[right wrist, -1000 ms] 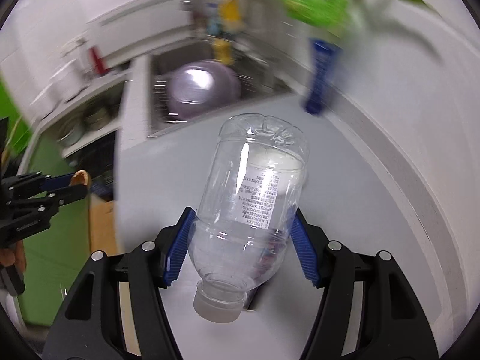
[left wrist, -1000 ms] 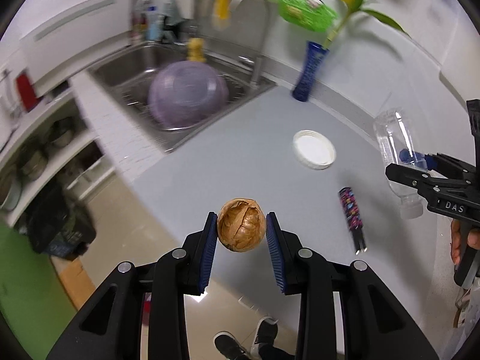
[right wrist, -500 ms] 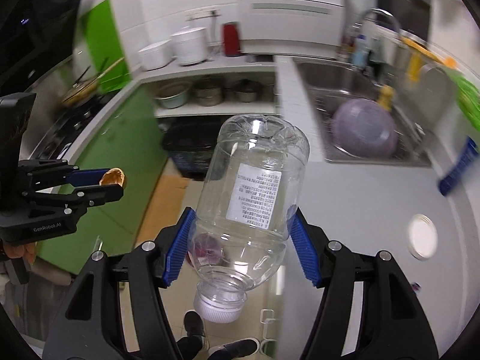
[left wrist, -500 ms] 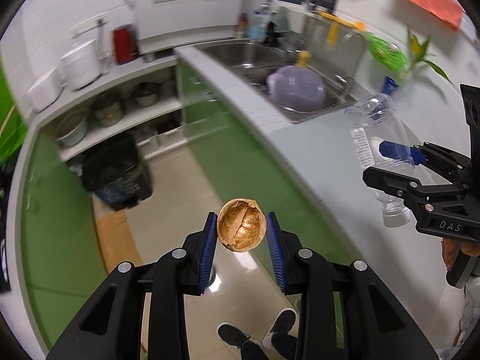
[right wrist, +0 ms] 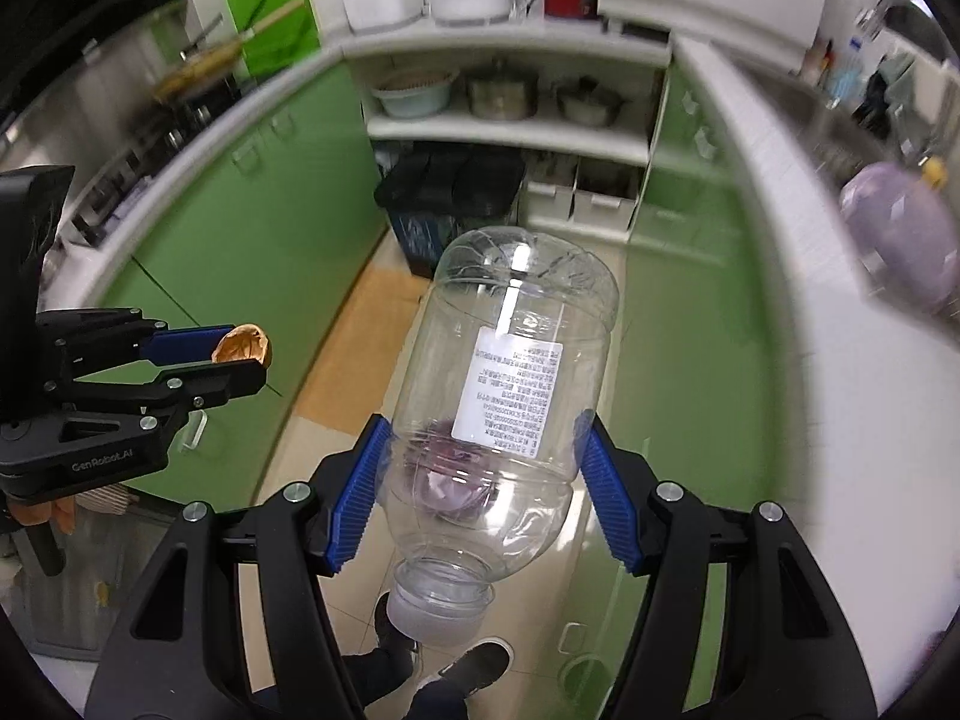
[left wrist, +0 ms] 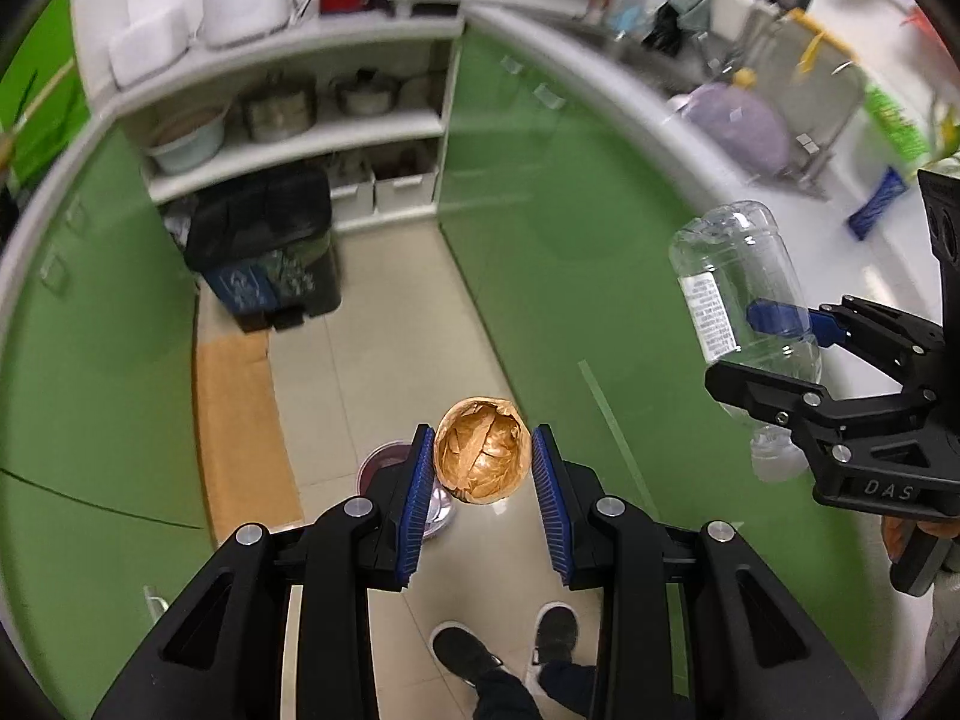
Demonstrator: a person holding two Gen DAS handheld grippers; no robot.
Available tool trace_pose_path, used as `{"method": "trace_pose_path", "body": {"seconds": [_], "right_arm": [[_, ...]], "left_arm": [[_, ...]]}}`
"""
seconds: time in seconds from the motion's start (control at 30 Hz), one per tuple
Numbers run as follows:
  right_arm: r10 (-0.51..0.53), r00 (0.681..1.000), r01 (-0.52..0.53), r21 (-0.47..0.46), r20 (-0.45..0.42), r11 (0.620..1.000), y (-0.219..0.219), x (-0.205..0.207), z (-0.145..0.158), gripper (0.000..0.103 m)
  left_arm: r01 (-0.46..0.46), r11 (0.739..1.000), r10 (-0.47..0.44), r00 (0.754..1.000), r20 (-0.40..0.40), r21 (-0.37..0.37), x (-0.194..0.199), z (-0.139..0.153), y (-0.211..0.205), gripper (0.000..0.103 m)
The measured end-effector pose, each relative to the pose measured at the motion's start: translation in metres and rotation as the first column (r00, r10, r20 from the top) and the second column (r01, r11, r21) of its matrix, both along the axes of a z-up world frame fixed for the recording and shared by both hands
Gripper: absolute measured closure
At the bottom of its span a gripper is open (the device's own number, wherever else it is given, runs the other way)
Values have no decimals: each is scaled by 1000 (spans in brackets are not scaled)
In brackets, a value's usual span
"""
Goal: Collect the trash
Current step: 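Carry shell and bottle to the pink bin and release both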
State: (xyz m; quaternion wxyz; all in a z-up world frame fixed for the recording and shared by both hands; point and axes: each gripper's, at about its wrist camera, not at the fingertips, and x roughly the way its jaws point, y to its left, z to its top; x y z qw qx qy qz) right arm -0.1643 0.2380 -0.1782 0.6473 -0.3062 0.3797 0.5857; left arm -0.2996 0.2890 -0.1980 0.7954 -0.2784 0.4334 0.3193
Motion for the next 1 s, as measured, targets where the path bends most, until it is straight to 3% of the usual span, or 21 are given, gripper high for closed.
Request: {"method": "trace_pose_path", "body": {"seconds": [0.2,0.33,0.37,0.4,0.43,0.47,0.63,1.0], "right_arm": [[-5,1000,5,-41,12,999,33,0,-128,40],[-5,1000,6,-58,15,998,44,7,-196,40],[-7,1000,8,-63,16,998,46,8,-207,40],[-8,1000,9,-68,16,998,47,10,-219,40],[-8,1000,9,-73,19,997,48,12,-230,40],[-6,1000,7,-77,20,997,49,14,-238,40],[16,1000,-14,-97,21,995,59,11,-269,40],[139,990,-143,-134,-35,981,100,-30,-301,40]], "left_arm": [[-41,998,40,999,-9,-52,-8,-144,43,70],[-68,994,68,998,-2,-82,-11,-214,58,70],[-78,992,78,997,2,-95,-11,-229,62,59],[-89,991,90,996,0,-102,-12,-242,66,32],[-103,990,103,995,-1,-96,-14,-255,69,13],[-108,990,109,994,6,-92,-15,-261,71,6],[-159,983,159,987,-2,-94,-22,-284,83,5],[-237,969,238,971,7,-66,-67,-264,88,5]]}}
